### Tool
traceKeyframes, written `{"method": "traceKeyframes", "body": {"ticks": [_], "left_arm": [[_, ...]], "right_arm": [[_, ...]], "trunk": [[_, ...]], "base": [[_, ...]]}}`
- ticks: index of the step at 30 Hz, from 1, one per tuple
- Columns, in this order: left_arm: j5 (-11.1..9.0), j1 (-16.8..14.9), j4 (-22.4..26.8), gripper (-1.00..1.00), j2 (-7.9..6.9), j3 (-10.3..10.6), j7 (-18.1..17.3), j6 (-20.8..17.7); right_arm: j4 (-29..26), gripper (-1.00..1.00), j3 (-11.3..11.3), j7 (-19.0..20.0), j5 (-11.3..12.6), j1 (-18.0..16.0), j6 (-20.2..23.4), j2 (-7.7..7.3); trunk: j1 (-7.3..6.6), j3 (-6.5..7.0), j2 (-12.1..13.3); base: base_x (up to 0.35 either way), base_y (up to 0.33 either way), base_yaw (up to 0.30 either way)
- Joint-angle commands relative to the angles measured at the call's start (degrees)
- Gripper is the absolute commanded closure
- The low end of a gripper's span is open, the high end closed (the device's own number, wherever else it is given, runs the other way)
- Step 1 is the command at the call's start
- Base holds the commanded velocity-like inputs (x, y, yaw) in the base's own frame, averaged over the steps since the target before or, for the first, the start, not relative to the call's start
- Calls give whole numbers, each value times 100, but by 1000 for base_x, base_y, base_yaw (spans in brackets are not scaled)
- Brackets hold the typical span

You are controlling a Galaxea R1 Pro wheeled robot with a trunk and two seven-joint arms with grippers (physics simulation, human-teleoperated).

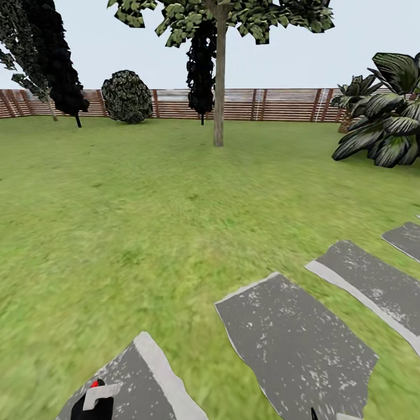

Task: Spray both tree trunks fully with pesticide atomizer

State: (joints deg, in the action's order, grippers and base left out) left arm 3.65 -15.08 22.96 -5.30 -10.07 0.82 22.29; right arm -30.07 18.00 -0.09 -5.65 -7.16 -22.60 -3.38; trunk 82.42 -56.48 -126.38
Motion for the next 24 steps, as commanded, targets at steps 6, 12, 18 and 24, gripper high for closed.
{"method": "traceKeyframes", "body": {"ticks": [6, 12, 18, 24], "left_arm": [[39, -4, -9, 100, 3, -21, 6, 16], [39, -4, -15, 100, 3, -21, 6, 13], [39, -4, -31, 100, 3, -20, 6, 12], [39, -4, -56, 100, 3, -19, 13, 12]], "right_arm": [[9, -100, 28, 4, -59, -4, -17, 4], [10, -100, 28, 0, -59, -4, -16, 4], [10, -100, 28, 0, -62, -4, -16, 4], [10, -100, 28, 3, -59, -4, -16, 4]], "trunk": [[2, -5, -1], [2, -5, -1], [2, -5, -1], [2, -5, -1]], "base": [[337, 0, 0], [337, 0, 0], [337, 0, 0], [337, 0, 0]]}}
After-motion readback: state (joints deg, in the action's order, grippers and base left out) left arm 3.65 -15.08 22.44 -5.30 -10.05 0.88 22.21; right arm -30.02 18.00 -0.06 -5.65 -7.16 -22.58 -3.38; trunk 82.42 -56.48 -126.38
